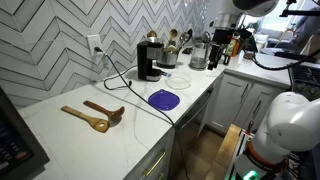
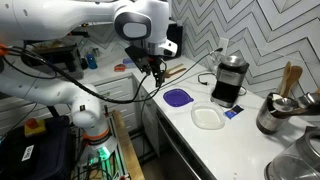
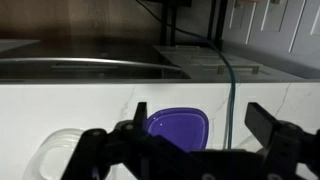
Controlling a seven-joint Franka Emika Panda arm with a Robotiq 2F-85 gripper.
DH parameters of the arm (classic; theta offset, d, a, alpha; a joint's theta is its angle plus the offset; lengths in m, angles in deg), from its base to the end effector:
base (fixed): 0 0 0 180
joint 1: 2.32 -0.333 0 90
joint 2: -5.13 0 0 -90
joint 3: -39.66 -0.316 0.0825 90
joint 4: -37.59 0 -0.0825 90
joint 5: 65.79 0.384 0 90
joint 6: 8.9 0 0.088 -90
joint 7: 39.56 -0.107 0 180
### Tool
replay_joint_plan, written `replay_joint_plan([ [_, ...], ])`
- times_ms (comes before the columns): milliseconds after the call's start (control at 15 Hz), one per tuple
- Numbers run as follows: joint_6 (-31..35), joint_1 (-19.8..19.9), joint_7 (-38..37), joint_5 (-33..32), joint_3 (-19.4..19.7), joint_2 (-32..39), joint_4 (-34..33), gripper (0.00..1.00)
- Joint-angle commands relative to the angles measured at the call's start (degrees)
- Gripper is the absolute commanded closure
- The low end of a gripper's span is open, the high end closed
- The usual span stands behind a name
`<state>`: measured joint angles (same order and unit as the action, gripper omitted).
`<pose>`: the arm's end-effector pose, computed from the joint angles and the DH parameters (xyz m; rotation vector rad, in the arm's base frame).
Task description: Put the blue lid on the clear bowl on the right
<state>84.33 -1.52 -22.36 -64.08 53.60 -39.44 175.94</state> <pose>0.3037 -0.0942 0.5578 -2.9372 -0.1636 -0.0360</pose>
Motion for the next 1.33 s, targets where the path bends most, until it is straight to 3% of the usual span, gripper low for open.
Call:
replay_joint_plan([
  [0, -0.2, 0.8, 0.4, 0.4, -0.5, 0.2, -0.2, 0.0],
  [400, -0.2, 0.8, 0.4, 0.4, -0.5, 0.2, -0.2, 0.0],
  [1000, 26.3, -1.6, 4.5, 0.2, -3.3, 13.9, 5.3, 0.0],
  [1267, 30.9, -2.9, 5.3, 0.9, -4.4, 21.6, 5.4, 0.0],
])
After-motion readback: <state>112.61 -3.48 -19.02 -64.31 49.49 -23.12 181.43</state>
